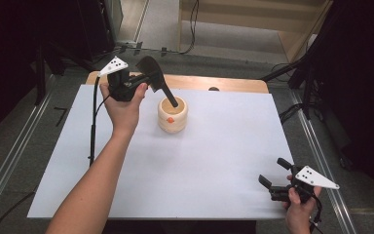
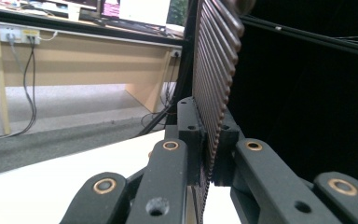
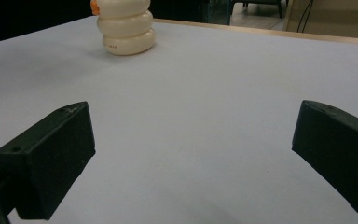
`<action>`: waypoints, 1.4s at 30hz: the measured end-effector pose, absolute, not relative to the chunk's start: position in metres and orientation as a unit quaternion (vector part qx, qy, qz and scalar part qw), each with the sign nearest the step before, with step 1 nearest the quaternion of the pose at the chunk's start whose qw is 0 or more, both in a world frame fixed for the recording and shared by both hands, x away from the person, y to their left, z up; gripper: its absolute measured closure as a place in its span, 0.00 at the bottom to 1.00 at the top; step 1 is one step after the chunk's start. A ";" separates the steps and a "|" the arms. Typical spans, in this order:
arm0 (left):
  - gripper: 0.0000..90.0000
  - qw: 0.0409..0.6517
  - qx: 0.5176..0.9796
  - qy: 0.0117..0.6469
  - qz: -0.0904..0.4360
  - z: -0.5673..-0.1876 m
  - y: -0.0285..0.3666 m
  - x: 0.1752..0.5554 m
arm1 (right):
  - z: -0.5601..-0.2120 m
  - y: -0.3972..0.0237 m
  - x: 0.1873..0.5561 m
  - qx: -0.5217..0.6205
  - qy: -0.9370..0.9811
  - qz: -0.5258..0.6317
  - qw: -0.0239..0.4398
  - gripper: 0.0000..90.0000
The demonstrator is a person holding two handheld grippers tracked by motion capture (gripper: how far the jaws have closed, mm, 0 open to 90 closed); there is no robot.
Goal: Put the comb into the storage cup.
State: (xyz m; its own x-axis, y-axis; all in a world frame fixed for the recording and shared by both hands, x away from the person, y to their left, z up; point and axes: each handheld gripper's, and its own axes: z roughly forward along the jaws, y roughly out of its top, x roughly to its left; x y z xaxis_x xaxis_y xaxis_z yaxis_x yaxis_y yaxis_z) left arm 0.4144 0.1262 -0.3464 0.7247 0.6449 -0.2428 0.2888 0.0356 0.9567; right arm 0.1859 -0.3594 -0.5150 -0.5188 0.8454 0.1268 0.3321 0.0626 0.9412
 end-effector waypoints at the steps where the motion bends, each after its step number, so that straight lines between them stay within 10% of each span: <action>1: 0.95 0.633 0.678 0.346 0.141 -0.348 0.125 0.415 | -0.515 -0.359 0.186 0.428 0.688 0.535 0.240 0.00; 42: 0.95 0.597 0.693 0.385 0.122 -0.409 0.108 0.430 | -0.515 -0.359 0.186 0.422 0.690 0.538 0.238 0.00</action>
